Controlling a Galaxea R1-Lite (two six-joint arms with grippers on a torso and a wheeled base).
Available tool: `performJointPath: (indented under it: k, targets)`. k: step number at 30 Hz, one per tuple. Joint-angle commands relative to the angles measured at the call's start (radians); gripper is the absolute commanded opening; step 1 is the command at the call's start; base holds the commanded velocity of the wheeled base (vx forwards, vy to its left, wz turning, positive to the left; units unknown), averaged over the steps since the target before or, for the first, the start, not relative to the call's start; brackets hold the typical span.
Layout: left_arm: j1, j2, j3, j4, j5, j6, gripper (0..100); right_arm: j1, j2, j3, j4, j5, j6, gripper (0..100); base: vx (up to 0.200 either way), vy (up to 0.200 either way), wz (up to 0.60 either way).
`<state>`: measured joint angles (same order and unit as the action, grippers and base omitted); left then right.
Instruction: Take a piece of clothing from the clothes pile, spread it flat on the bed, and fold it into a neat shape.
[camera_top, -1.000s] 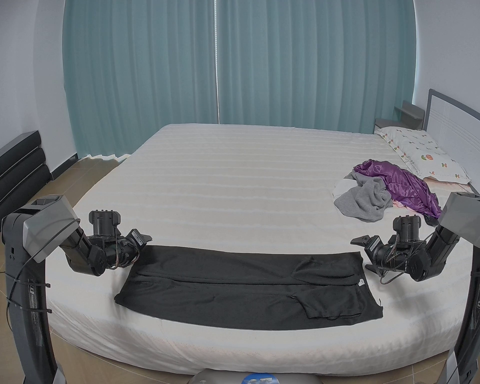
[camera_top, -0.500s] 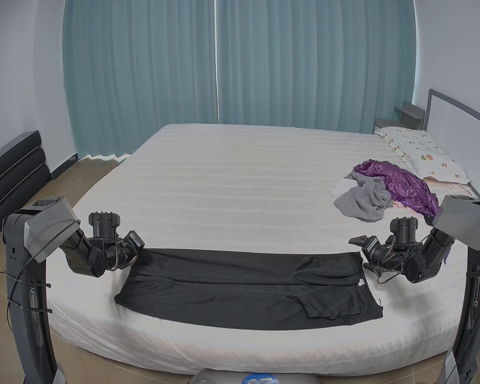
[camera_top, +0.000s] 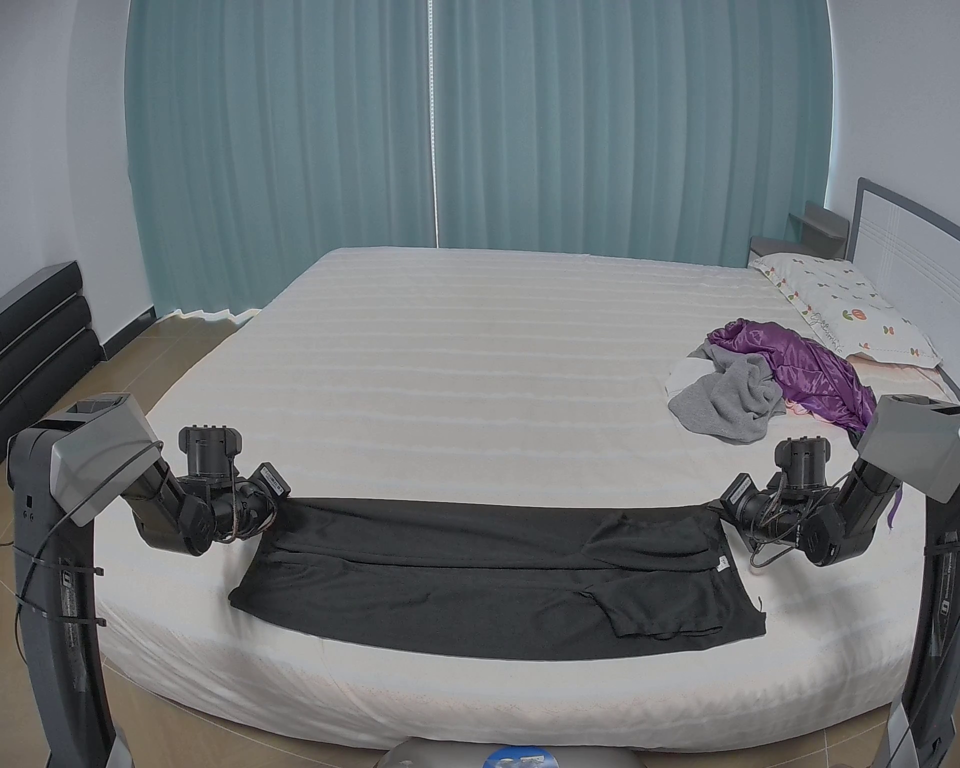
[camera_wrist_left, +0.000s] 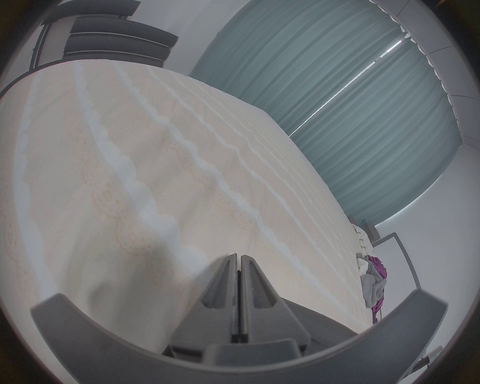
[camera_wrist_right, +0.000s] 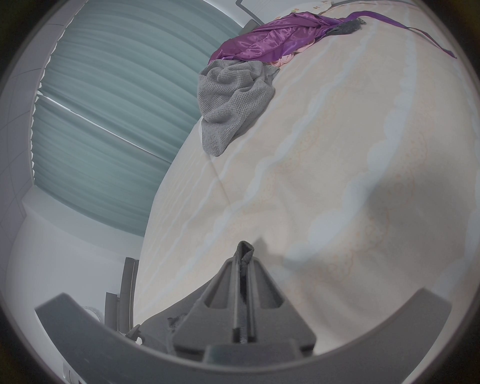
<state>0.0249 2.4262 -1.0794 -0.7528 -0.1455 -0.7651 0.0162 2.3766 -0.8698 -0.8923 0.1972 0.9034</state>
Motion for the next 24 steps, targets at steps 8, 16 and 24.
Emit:
performJointPath:
  k: [8, 16, 24]
  targets:
    - [0.0, 0.004, -0.001, 0.0, 0.0, 0.0, 0, -0.016, 0.003, 0.002, 0.0, 0.001, 0.0, 0, 0.0, 0.0, 0.0]
    - [0.0, 0.001, -0.001, 0.001, 0.0, -0.003, 100, -0.016, -0.01, 0.012, -0.002, 0.008, 0.005, 100, 0.0, 0.0, 0.0]
    - [0.02, -0.125, 0.096, 0.001, -0.014, -0.077, 100, -0.035, -0.116, 0.129, -0.074, 0.016, 0.046, 100, 0.0, 0.0, 0.0]
